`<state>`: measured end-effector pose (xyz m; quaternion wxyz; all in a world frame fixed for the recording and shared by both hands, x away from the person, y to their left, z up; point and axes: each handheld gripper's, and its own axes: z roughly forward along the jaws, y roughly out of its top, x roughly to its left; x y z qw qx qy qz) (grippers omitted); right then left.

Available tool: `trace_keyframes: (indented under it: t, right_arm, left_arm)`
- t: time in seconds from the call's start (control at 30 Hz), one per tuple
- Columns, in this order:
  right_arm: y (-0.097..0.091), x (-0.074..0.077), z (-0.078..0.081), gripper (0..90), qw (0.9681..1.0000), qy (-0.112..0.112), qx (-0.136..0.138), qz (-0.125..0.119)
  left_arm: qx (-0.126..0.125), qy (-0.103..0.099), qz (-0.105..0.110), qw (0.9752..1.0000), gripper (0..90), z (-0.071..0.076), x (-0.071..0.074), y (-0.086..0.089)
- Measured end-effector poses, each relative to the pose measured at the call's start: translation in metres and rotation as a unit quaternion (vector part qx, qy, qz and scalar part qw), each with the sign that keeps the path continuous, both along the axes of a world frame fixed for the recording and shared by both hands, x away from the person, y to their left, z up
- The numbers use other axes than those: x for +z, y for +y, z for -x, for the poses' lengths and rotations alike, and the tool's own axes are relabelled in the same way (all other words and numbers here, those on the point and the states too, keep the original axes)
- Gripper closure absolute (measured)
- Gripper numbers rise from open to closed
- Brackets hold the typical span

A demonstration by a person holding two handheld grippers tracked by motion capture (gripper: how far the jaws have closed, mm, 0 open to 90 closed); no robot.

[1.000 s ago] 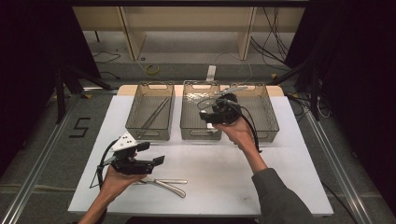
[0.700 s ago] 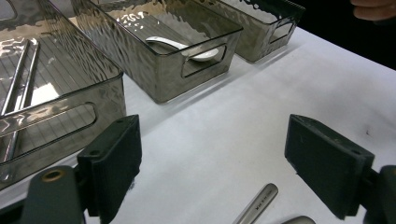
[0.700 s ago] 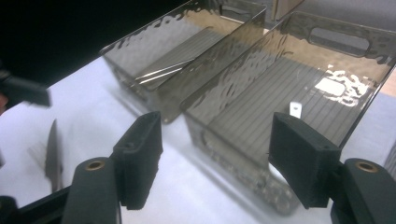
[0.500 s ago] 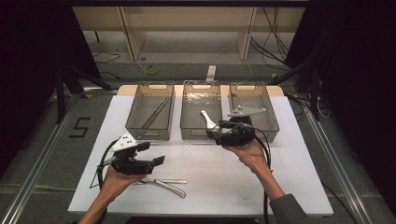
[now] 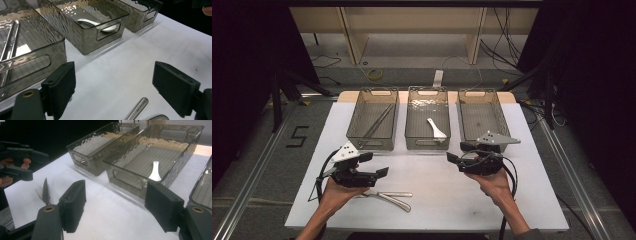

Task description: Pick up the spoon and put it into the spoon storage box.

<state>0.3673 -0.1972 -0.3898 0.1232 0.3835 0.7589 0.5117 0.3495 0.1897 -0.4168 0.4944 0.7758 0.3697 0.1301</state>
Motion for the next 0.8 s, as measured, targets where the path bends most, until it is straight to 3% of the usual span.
trace_keyframes:
  t: [0.5,0.67,0.8]
  right_arm:
    - [-0.018,-0.012,0.022,32.4,0.9999,-0.003,-0.011,-0.006]
    - [-0.024,-0.018,0.028,32.1,0.9999,0.003,-0.011,-0.005]
    - [-0.027,-0.023,0.033,31.4,0.9999,0.010,-0.013,-0.004]
  left_arm:
    - [-0.017,0.008,-0.016,0.9997,18.4,0.000,0.003,-0.002]
    - [-0.039,0.018,-0.049,0.9979,18.5,0.001,0.003,-0.006]
    - [-0.058,0.031,-0.087,0.9940,18.5,0.001,0.002,-0.010]
